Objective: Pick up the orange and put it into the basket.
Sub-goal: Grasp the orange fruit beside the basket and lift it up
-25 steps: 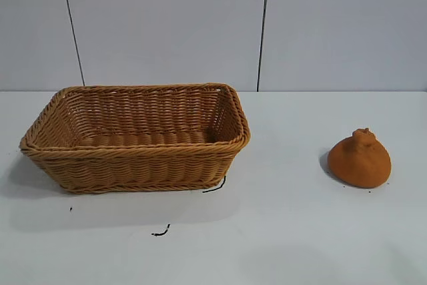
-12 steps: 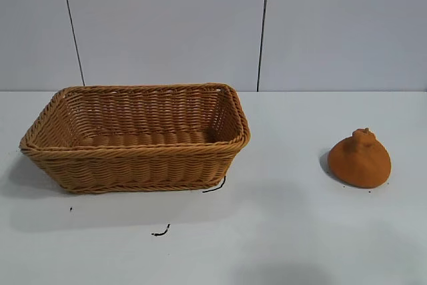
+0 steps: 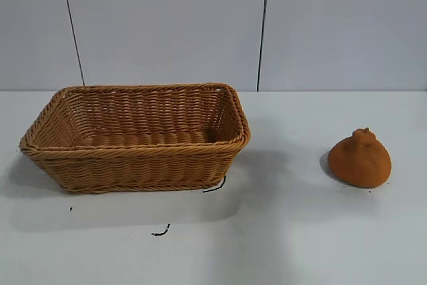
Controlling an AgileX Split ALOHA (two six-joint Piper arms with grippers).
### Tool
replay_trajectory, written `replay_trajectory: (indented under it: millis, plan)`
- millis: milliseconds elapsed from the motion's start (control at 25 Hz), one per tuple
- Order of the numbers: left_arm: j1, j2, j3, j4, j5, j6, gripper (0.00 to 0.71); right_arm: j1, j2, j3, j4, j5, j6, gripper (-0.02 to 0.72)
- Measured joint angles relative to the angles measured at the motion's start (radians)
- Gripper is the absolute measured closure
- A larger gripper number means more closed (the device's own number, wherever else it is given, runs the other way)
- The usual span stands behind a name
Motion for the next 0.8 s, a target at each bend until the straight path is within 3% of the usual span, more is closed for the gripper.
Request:
replay_trajectory:
  millis: [400,800]
  plan:
    - [0.000,0.000,0.000,0.000,0.001,0.000,0.071,0.000,0.468,-0.277,0.020,-0.049,0.000,0.029]
    - [0.000,0.000,0.000,0.000,0.001,0.000,0.071,0.000,0.712,-0.324,0.054,-0.054,-0.011,0.029]
